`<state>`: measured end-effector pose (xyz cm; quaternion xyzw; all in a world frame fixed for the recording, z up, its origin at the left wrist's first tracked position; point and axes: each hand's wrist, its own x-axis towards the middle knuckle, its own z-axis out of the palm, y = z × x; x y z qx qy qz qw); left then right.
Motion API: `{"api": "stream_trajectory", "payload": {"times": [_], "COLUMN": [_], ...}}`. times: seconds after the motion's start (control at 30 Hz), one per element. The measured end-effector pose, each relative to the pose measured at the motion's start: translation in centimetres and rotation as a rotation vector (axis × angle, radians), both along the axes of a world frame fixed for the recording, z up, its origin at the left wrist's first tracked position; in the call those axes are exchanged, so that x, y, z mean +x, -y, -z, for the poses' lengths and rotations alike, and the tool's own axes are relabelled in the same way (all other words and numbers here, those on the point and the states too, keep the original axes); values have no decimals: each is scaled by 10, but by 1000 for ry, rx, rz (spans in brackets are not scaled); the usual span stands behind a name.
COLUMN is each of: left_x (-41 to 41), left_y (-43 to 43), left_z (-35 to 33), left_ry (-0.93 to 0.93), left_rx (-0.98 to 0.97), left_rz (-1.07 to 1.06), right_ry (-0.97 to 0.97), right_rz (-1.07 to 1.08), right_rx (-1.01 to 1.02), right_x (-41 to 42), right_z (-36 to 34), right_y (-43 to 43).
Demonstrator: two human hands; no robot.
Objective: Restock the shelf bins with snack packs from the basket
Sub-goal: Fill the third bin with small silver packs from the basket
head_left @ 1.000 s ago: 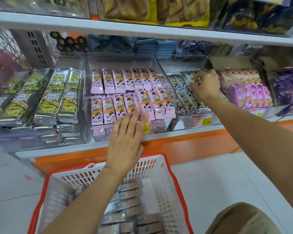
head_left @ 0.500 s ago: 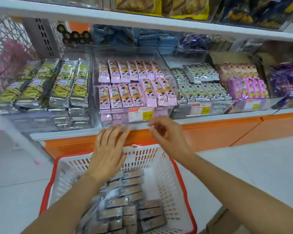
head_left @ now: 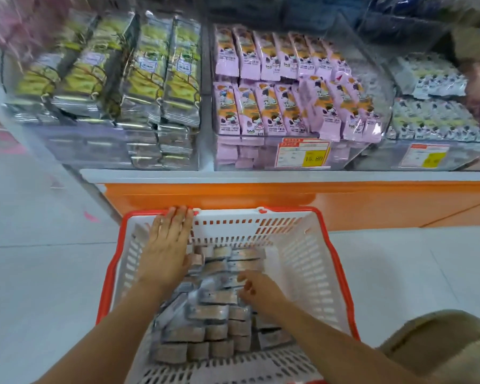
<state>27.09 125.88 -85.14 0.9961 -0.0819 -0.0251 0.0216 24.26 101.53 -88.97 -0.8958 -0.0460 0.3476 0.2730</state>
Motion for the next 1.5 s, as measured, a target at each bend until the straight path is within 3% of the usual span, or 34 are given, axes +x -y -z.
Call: {"api": "stream_trajectory", "payload": {"times": [0.4, 0.67, 0.87, 1.0, 1.07, 1.27, 1.4, 1.5], "left_x": [-1, 0, -5, -10, -12, -10, -6, -5], "left_y": [2, -2, 8, 26, 42, 85, 102, 117], "left_z": [16, 9, -8, -29, -45, -89, -122, -146], "left_ry": [60, -30, -70, -58, -112, -108, -143, -145], "left_rx": [-64, -2, -20, -264, -493, -999, -1313, -1424], "left_rz": [-5, -11, -40, 97, 167, 84, 15, 50], "right_ry": [-87, 140, 265, 316, 368, 524, 577, 638], "right_rz": [-141, 18, 168, 204, 231, 344, 246, 205], "right_rx": [-225, -111, 182, 362, 460, 751, 695, 650], "right_x": [-3, 6, 22, 30, 31, 28, 22, 15], "right_z": [48, 36, -13, -67, -96, -163, -185, -195], "right_y": [-29, -33, -9, 7, 12, 23, 43, 56]}}
